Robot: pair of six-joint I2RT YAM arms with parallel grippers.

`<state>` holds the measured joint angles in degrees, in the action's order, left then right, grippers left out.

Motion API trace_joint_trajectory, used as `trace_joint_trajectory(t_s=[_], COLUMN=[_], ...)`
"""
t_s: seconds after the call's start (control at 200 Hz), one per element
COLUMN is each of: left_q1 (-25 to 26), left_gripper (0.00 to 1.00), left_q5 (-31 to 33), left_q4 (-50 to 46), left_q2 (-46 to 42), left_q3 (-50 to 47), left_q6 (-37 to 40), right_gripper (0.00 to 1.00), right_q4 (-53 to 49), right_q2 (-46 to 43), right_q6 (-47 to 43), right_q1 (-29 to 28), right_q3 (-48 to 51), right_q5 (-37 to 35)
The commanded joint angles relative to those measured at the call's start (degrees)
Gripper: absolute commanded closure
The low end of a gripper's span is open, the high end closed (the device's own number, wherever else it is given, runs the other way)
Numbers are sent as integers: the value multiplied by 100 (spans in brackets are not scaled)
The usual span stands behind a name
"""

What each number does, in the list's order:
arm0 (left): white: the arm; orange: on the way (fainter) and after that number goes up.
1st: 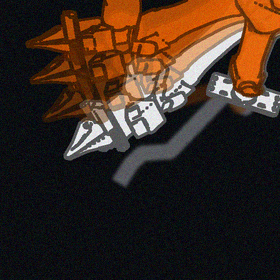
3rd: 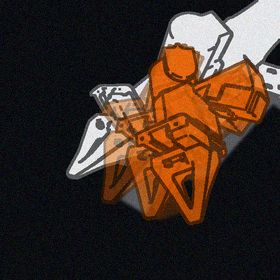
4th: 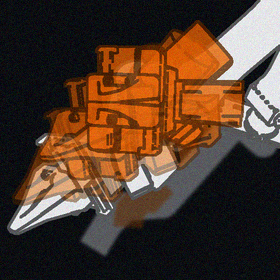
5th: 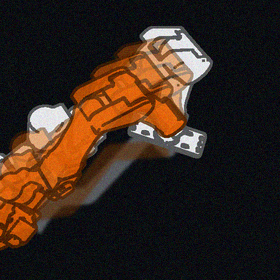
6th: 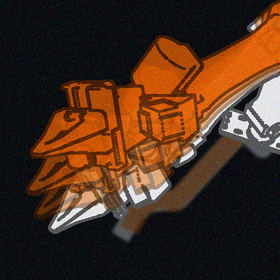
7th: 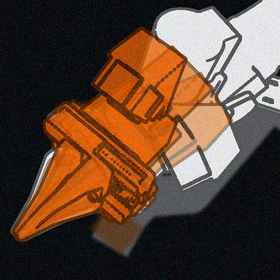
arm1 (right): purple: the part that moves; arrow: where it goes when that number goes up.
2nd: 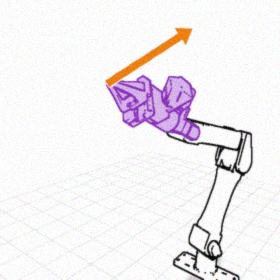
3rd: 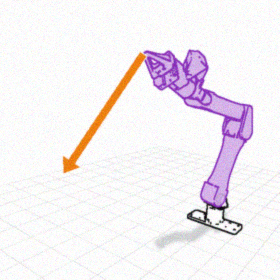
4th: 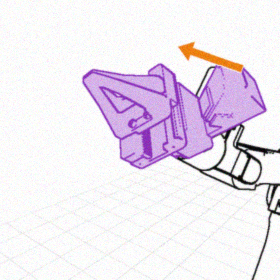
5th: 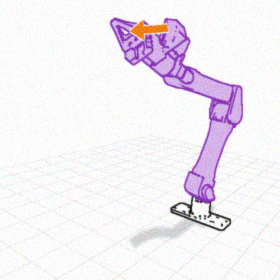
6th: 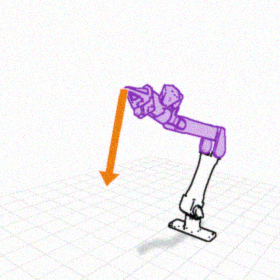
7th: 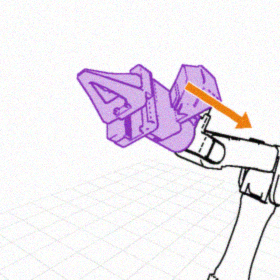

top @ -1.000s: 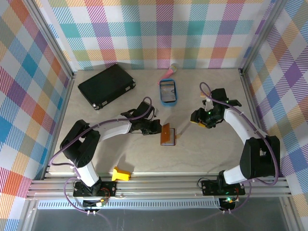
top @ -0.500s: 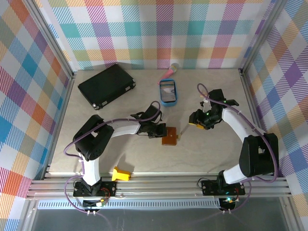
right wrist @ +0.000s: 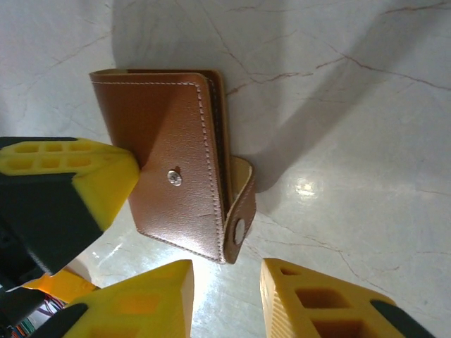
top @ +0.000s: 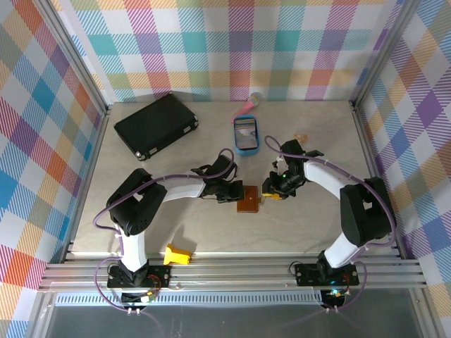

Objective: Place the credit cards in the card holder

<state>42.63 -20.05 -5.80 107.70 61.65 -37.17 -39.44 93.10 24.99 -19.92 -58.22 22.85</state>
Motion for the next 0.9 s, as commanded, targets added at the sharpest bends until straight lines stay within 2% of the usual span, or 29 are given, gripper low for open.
trace_joint_trajectory(t_s=[0.0, 0.51, 0.715, 0.79, 0.89], left_q1=[15, 17, 17, 17, 24], left_gripper=[100, 100, 100, 100, 100], left_q5=[311, 256, 223, 196, 160], left_q4=[-292, -92, -90, -73, -27], left_q2=[59, 83, 101, 144, 157], left_q3=[-256, -368, -373, -365, -348], left_q6=[-95, -187, -199, -199, -220], right_gripper=[74, 81, 92, 100, 100], right_q4=[-27, 94, 86, 108, 166], right_q2=[84, 270, 229, 226, 235], right_q6=[138, 71, 39, 4, -36], right_q1=[-40, -47, -99, -124, -180], right_q3=[-154, -234, -269, -269, -282], right_q5=[-66, 183, 176, 199, 337])
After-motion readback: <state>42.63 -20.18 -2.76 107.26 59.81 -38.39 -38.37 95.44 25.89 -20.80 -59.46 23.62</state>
